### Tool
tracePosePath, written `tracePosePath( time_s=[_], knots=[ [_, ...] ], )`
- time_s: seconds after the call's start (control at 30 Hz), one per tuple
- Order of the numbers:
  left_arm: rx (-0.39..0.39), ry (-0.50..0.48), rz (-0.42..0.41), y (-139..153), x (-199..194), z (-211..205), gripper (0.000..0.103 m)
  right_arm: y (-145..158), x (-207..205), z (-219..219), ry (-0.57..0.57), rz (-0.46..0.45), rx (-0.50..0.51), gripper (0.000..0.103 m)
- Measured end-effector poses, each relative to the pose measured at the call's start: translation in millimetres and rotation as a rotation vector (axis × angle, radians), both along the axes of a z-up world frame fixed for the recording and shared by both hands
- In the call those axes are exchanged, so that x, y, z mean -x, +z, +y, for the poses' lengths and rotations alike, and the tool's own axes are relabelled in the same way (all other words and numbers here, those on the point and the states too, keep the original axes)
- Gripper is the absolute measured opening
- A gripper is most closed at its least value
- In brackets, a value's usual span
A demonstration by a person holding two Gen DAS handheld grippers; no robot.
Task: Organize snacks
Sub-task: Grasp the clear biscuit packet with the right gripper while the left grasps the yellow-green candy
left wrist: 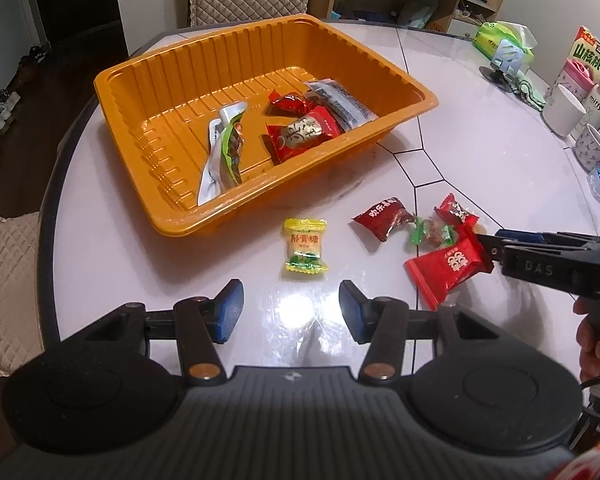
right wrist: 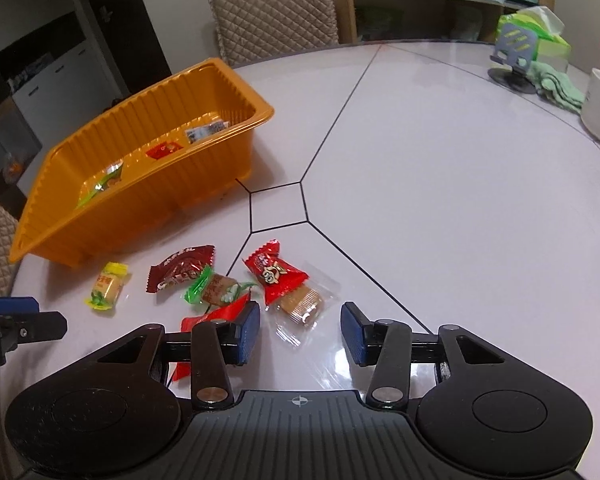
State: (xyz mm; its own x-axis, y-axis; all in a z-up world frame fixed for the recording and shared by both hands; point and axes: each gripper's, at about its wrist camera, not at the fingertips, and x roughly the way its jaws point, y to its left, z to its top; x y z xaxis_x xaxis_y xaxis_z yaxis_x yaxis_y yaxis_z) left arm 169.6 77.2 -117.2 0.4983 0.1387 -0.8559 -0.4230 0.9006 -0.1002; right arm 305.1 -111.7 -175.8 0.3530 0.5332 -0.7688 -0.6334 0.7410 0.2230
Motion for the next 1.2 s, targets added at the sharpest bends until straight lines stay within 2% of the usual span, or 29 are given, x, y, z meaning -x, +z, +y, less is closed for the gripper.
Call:
tracePosePath(
  time_s=[0.17, 0.4, 0.67, 1.2],
  knots=[
    [0.005, 0.000, 0.011, -4, -4, 2, 0.049, -5, 3, 10, 0.002, -0.038, 0.043, 0.044],
    [0.013, -0.005, 0.019, -9, -8, 4, 0.049, -6, 0, 7, 0.032, -0.071, 0.085, 0.028],
    [0.007, -0.010, 0.013, -12, -14, 4, 0.049, -6, -9, -4, 0.026, -0.056, 0.064, 0.028],
    [-0.034, -0.030, 0.010, -20, -31, 2, 0.049, -6, -20, 10, -0.022, -0.076, 0.075, 0.031]
  ],
)
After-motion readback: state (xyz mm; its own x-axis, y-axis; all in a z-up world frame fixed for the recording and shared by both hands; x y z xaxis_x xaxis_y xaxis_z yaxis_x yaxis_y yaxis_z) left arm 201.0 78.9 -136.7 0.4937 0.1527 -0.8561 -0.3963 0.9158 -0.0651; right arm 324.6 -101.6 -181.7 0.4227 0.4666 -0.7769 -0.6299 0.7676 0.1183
